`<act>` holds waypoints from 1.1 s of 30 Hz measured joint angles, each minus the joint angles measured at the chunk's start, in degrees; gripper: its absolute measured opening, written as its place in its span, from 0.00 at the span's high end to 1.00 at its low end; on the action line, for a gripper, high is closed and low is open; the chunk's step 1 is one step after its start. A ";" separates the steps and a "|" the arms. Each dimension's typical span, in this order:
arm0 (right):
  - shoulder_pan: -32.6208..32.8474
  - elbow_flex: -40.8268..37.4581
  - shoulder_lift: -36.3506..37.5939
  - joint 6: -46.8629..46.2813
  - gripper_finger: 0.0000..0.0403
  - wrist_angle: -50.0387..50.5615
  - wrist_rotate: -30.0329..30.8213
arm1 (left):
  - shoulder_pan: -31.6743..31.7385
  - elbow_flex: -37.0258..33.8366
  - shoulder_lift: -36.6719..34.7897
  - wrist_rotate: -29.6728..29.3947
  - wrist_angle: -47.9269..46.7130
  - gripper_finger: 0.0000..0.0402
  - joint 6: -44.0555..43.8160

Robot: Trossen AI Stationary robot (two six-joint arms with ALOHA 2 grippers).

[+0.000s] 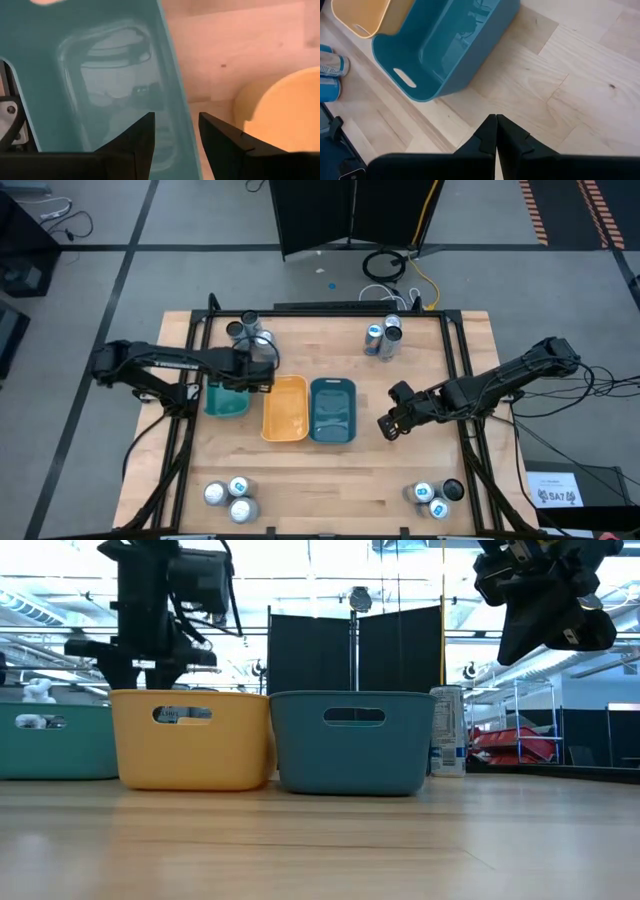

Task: Sort soda cans
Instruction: Move the green bin to the right side of the blue bin

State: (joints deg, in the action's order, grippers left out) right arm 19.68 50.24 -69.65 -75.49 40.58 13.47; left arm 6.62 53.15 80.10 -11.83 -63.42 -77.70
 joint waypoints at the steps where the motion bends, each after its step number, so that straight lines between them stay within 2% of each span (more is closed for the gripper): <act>1: 0.03 0.00 0.00 -0.24 1.00 0.00 -0.02 | 0.01 0.00 0.73 0.67 -0.02 0.60 0.01; 5: 0.68 0.00 0.00 -0.36 1.00 0.00 -0.02 | 0.01 0.00 3.54 1.66 0.06 0.68 0.01; 12: 1.65 0.00 0.00 -0.39 1.00 0.02 -0.02 | -0.83 0.00 5.25 2.82 -0.91 0.96 0.01; 17: 1.81 0.00 0.00 -0.36 1.00 0.04 -0.02 | -1.60 1.07 2.59 4.56 -8.20 0.97 -2.15; 23: 1.81 0.00 0.00 -0.07 1.00 0.28 0.20 | -3.91 5.30 -3.75 2.77 -12.81 0.98 -5.71; 29: 1.81 0.00 0.00 0.70 1.00 0.68 0.41 | -7.51 13.40 -8.79 -0.38 -17.33 0.99 -7.44; 33: 1.79 0.00 0.00 1.03 1.00 0.68 0.48 | -10.87 20.43 -9.35 -3.54 -20.65 0.99 -7.55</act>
State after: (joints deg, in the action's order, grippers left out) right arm 21.47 50.24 -69.65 -74.46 41.25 13.96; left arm -4.25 73.58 70.75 -15.37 -84.07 -85.25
